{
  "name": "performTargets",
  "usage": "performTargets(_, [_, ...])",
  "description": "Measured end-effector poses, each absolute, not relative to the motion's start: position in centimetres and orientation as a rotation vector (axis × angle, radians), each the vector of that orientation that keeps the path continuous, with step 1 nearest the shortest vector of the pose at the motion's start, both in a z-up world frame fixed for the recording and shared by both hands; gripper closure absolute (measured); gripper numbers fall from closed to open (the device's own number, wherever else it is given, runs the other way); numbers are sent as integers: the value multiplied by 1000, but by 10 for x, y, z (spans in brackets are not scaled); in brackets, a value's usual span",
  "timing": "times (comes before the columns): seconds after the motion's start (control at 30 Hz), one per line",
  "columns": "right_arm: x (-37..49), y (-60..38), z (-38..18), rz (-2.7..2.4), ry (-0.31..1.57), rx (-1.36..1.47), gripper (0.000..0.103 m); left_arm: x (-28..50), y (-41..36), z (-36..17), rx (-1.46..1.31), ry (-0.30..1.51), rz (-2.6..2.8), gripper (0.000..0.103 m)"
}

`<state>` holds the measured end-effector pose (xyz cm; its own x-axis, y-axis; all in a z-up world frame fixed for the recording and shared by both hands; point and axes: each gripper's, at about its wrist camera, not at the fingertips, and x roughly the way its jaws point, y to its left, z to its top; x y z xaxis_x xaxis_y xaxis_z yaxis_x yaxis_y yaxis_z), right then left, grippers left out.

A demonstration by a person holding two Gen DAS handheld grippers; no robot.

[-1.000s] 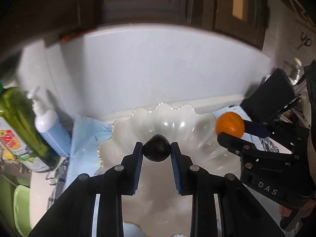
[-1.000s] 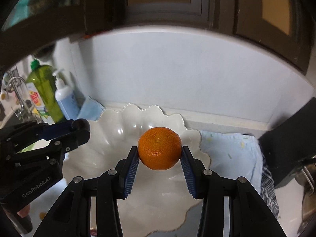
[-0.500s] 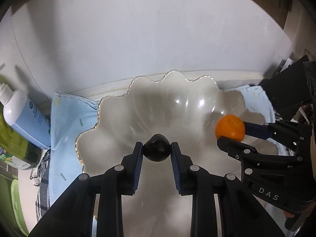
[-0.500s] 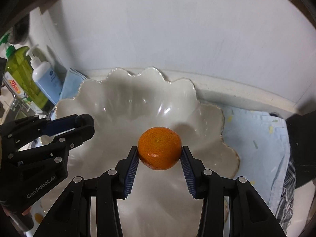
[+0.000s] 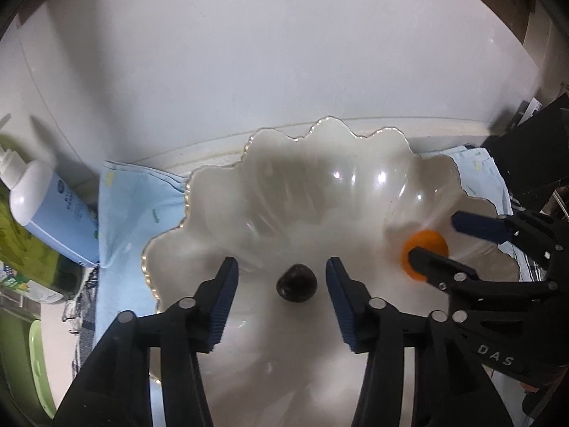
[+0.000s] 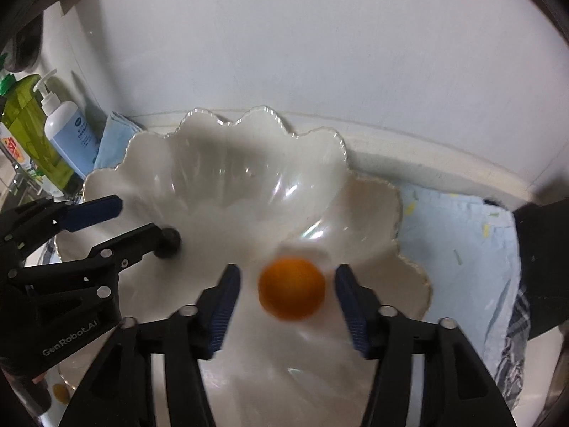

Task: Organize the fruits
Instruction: 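Open the left tool dropping the plum while the right tool releases the mandarin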

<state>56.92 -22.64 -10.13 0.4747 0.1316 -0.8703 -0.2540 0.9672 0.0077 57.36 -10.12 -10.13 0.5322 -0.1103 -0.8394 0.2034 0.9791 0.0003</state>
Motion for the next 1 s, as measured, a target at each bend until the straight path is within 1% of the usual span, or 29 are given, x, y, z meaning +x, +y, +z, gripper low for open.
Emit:
performTargets(0.03, [567,-227,-98,228,1038,-135,45,572,-100,-99,107,987,-179,50])
performTargets(0.1, [564,-228,-93,210,1016,-139,45,567,-96,-94,120,973,-155,44])
performTargets(0.23, [554,-230,-84,198,982,-145,45,555,-90,-80,132,936,-135,37])
performTargets(0.3, [547,-233,-80,195,964,-150,44,545,-89,-71,146,904,-120,30])
performTargets(0.33, [541,-233,-76,196,952,-154,41,539,-89,-67,150,889,-114,29])
performTargets(0.4, [539,-239,-66,198,937,-148,41,528,-87,-58,151,855,-104,22])
performTargets(0.47, [528,-243,-57,205,917,-137,41,516,-87,-49,151,830,-98,18])
performTargets(0.6, [506,-243,-40,214,870,-114,41,491,-83,-35,139,796,-108,16])
performTargets(0.7, [485,-242,-28,221,824,-120,35,470,-80,-23,124,766,-122,15])
performTargets(0.87, [450,-237,-8,228,762,-114,34,434,-75,-2,153,681,-111,13])
performTargets(1.0, [418,-237,7,221,704,-111,34,407,-72,8,153,648,-126,13])
